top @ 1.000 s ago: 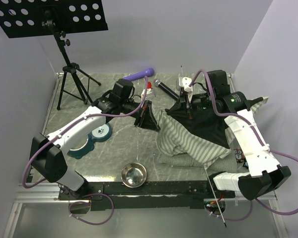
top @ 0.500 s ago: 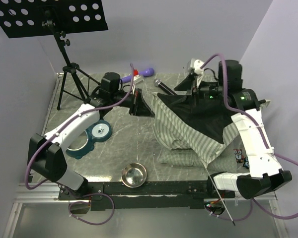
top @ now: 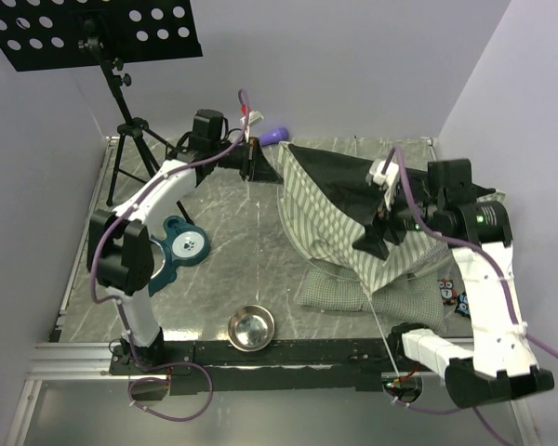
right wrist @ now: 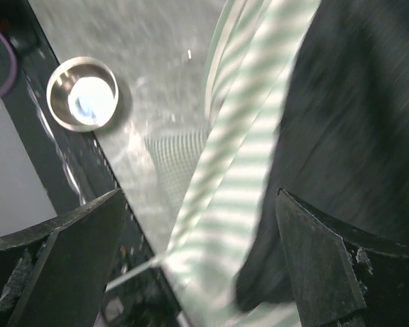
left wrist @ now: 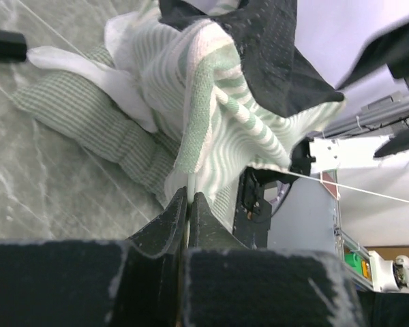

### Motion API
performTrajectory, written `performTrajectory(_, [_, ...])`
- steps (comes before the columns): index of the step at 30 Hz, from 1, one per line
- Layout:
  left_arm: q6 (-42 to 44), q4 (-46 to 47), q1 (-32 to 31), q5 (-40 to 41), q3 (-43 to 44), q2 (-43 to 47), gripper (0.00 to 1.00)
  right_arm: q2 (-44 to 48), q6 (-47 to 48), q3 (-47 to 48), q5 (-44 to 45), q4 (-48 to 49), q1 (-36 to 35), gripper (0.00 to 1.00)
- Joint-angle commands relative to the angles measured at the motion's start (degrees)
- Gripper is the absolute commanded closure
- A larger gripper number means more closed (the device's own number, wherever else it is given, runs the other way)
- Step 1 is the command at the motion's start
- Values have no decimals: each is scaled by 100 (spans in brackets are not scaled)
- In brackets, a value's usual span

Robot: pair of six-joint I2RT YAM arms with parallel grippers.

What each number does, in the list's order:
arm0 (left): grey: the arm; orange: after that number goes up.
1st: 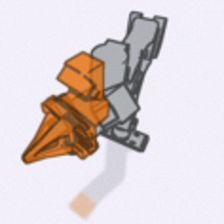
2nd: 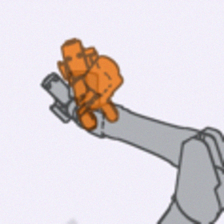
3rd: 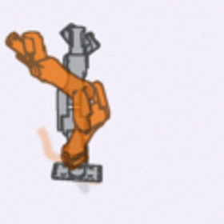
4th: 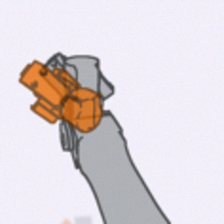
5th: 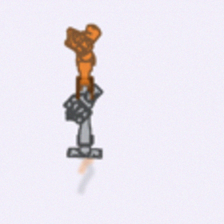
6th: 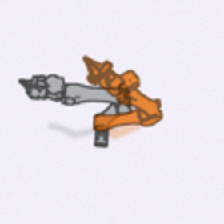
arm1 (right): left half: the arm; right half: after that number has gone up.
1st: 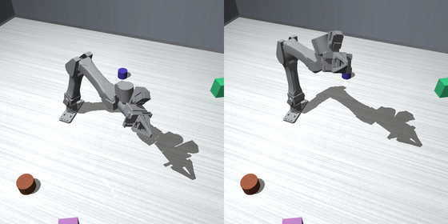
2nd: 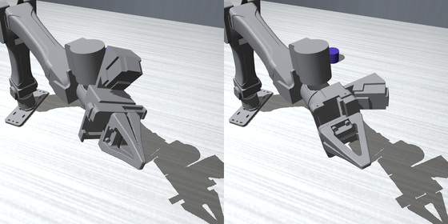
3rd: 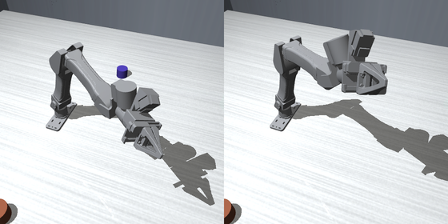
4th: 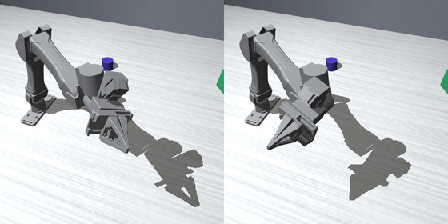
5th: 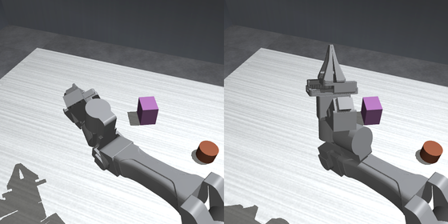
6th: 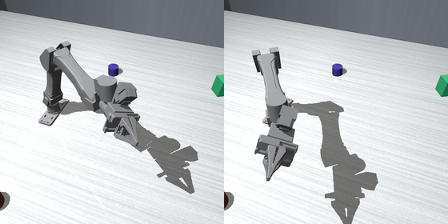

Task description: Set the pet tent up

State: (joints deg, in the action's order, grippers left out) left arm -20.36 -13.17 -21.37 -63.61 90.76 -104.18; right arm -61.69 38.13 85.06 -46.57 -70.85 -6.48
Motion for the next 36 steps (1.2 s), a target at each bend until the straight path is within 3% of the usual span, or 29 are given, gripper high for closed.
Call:
performTrajectory(1, [15,-256,106,-151,836,-628,99,298,291,-182,711,-604,146,4])
performTrajectory(4, [5,-134,220,-160,1223,-945,99,368,222,-287,167,-755,244,7])
performTrajectory(9, [391,8,300,-423,1497,-1166,99,325,-313,-560,60,-431,288,11])
performTrajectory(15, [910,-28,291,-704,1489,-1157,99,-193,-983,80,-334,-78,963,17])
performTrajectory(17, [1077,-1,291,-784,1401,-1131,99,-282,-398,247,-895,-375,1358,16])
performTrajectory(19, [1288,-98,300,-845,1418,-1166,99,-265,917,371,-1301,-945,1692,14])
performTrajectory(22, [1657,-448,352,-1003,1663,-1358,99,-81,3300,232,-1180,-1869,1878,15])
performTrajectory(24, [1912,-660,379,-1100,1821,-1473,100,130,4094,-110,-934,-1897,1896,16])
performTrajectory(31, [1667,-28,458,-1215,1857,-1649,99,632,5757,-1315,-863,-1915,1835,20])
performTrajectory(36, [1245,525,467,-1285,1884,-1781,99,360,5961,-1650,-1135,-1670,1755,20])
